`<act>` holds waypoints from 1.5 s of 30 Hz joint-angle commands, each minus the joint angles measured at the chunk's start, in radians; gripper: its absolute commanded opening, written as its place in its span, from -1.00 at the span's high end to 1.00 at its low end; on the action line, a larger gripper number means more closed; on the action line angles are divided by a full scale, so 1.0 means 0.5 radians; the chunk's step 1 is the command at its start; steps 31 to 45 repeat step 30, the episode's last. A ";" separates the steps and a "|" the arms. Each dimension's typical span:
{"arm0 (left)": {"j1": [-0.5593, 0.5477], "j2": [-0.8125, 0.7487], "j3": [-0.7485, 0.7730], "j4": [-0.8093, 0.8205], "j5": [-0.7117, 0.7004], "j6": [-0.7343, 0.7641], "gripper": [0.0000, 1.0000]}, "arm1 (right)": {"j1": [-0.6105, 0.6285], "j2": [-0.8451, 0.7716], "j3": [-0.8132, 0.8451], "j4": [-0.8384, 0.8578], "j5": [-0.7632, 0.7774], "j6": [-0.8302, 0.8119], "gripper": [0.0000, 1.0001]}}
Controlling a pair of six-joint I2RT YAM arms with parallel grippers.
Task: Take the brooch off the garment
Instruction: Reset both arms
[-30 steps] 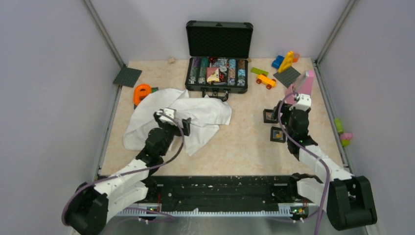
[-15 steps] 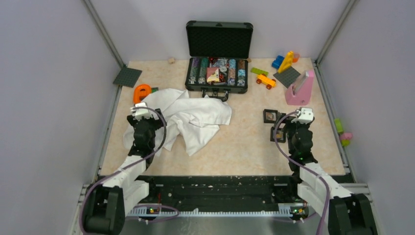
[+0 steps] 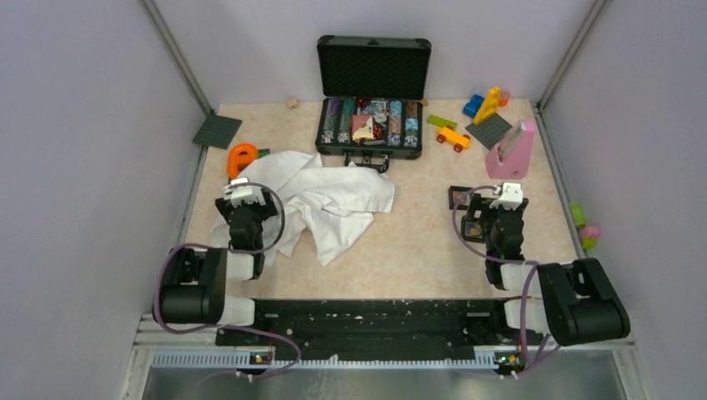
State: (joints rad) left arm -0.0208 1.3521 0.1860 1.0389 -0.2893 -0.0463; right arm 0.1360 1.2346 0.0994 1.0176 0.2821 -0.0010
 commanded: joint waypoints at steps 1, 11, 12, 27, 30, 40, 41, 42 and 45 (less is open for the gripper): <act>0.028 0.211 0.035 0.401 0.164 0.025 -0.91 | -0.069 0.190 0.034 0.425 0.002 -0.014 -0.72; 0.028 0.238 0.219 0.084 0.122 -0.002 -0.97 | -0.111 0.454 0.147 0.461 0.053 0.056 -0.95; 0.028 0.239 0.223 0.081 0.122 -0.003 -0.97 | -0.112 0.456 0.147 0.456 0.051 0.057 -0.97; 0.027 0.247 0.232 0.076 0.125 -0.002 -0.97 | -0.112 0.452 0.151 0.449 0.047 0.063 -0.97; 0.029 0.243 0.227 0.076 0.125 -0.001 -0.97 | -0.110 0.454 0.151 0.449 0.048 0.062 -0.97; 0.029 0.243 0.227 0.076 0.125 -0.001 -0.97 | -0.110 0.454 0.151 0.449 0.048 0.062 -0.97; 0.029 0.243 0.227 0.076 0.125 -0.001 -0.97 | -0.110 0.454 0.151 0.449 0.048 0.062 -0.97; 0.029 0.243 0.227 0.076 0.125 -0.001 -0.97 | -0.110 0.454 0.151 0.449 0.048 0.062 -0.97; 0.029 0.243 0.227 0.076 0.125 -0.001 -0.97 | -0.110 0.454 0.151 0.449 0.048 0.062 -0.97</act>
